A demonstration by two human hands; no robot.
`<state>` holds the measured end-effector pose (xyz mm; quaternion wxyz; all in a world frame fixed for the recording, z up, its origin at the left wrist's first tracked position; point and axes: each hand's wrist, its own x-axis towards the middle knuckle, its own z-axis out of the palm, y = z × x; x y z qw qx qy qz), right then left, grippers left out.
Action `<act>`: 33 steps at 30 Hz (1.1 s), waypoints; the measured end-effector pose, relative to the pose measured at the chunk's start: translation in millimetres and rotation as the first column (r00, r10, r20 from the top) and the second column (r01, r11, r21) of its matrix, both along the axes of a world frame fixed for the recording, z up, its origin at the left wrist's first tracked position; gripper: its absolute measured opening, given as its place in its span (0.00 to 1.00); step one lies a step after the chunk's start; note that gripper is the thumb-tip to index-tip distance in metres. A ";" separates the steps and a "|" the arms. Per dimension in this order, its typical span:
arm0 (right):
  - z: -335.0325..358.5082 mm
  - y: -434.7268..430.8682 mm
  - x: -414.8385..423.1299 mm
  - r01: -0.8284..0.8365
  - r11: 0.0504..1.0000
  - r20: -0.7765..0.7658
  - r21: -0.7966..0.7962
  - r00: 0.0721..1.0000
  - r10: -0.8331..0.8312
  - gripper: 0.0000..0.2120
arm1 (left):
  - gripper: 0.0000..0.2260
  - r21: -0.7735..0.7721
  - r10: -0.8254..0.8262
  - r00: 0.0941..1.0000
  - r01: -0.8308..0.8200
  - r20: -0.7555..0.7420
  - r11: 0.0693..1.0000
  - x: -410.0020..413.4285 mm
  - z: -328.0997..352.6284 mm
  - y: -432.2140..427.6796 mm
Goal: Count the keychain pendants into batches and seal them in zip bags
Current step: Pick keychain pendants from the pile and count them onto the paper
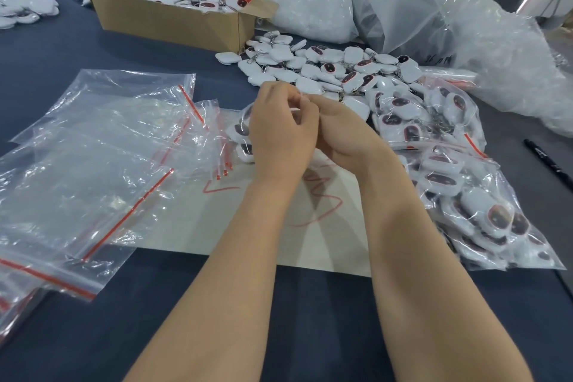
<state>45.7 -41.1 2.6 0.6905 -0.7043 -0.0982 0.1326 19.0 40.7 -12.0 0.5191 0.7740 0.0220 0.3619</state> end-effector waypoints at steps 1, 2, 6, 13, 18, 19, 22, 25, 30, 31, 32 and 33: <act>-1.6 -0.4 1.8 0.041 0.997 0.036 -0.068 0.999 -0.038 0.08 | 0.02 -0.005 -0.003 1.000 0.003 -0.010 1.000 0.7 -0.7 0.3; -2.4 -0.5 4.0 0.133 0.981 0.103 -0.141 0.988 -0.119 0.07 | 0.02 -0.006 -0.014 1.000 0.014 -0.025 1.000 1.3 -1.6 0.0; -12.6 -8.5 12.1 0.613 0.622 0.532 -0.487 0.773 -0.345 0.13 | 0.04 0.088 -0.077 0.986 0.091 -0.151 0.992 4.0 -7.6 -2.0; -35.1 -15.5 17.4 0.371 0.258 0.344 -0.892 0.928 -0.144 0.25 | 0.07 0.193 -0.065 0.978 0.105 -0.199 0.976 2.5 -12.1 -3.5; -36.4 -11.4 21.2 0.373 0.303 0.300 -0.877 0.918 -0.259 0.29 | 0.07 0.183 -0.071 0.978 0.107 -0.194 0.977 2.3 -12.2 -3.7; -37.3 -11.4 20.5 0.404 0.311 0.327 -0.860 0.905 -0.271 0.31 | 0.07 0.175 -0.074 0.978 0.109 -0.195 0.979 2.2 -12.1 -3.7; -37.4 -12.0 20.0 0.508 0.339 0.405 -0.792 0.853 -0.331 0.33 | 0.06 0.165 -0.075 0.978 0.108 -0.197 0.980 1.3 -11.6 -3.9; -37.6 -12.8 20.6 0.552 0.343 0.438 -0.760 0.825 -0.357 0.33 | 0.05 0.170 -0.076 0.977 0.111 -0.198 0.979 1.6 -11.0 -3.6; -37.4 -10.6 23.7 0.457 0.305 0.353 -0.835 0.872 -0.340 0.32 | 0.06 0.155 -0.079 0.977 0.110 -0.197 0.982 1.4 -11.1 -3.5; -36.6 -9.8 24.9 0.439 0.298 0.331 -0.848 0.877 -0.349 0.33 | 0.07 0.153 -0.081 0.978 0.111 -0.193 0.982 1.2 -11.1 -3.6; -35.8 -8.9 25.7 0.431 0.296 0.317 -0.853 0.877 -0.361 0.34 | 0.07 0.152 -0.082 0.979 0.112 -0.189 0.982 1.1 -11.1 -3.6; -35.4 -8.0 26.4 0.433 0.298 0.313 -0.851 0.873 -0.374 0.34 | 0.07 0.152 -0.082 0.979 0.112 -0.187 0.982 1.1 -11.1 -3.3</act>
